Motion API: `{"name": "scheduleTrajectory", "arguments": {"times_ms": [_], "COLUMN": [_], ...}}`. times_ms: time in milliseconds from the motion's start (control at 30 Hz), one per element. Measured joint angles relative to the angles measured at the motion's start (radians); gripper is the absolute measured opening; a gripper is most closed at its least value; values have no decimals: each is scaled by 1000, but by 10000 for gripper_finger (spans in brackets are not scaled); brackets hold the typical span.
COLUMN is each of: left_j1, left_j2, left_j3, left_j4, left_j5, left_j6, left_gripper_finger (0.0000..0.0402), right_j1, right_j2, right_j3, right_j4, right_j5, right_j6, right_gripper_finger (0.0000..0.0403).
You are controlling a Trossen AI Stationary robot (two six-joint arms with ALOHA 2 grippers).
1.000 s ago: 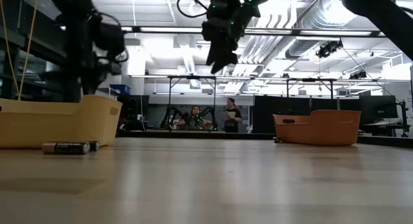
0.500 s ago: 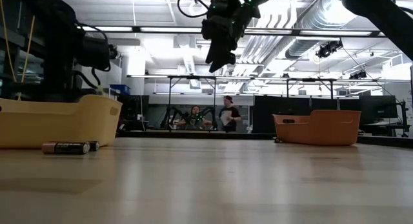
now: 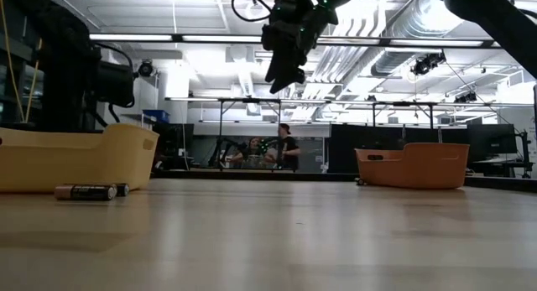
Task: Sort batteries
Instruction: Put the black battery into the yellow bin
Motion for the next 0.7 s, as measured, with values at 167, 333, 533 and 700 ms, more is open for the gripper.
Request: {"name": "scheduleTrajectory", "arguments": {"times_ms": [167,333,533,700], "left_j1": [-1,0,-20,-22], "left_j2": [-2,-3,-30,-107], "left_j3": [-29,-40,-36,53], "left_j4": [33,38,103,190], "left_j5": [-12,1,53,113], "left_j6": [-13,61,91,135], "left_gripper_finger": [97,84,31,31], "right_j1": [0,0,0,-14], "right_j2": [0,0,0,-35], "right_j3": [0,0,0,0], "right_j4": [4,5,6,21], "right_j5": [0,0,0,3], "right_j6": [0,12,9,31], "right_gripper_finger": [233,233,233,233]}}
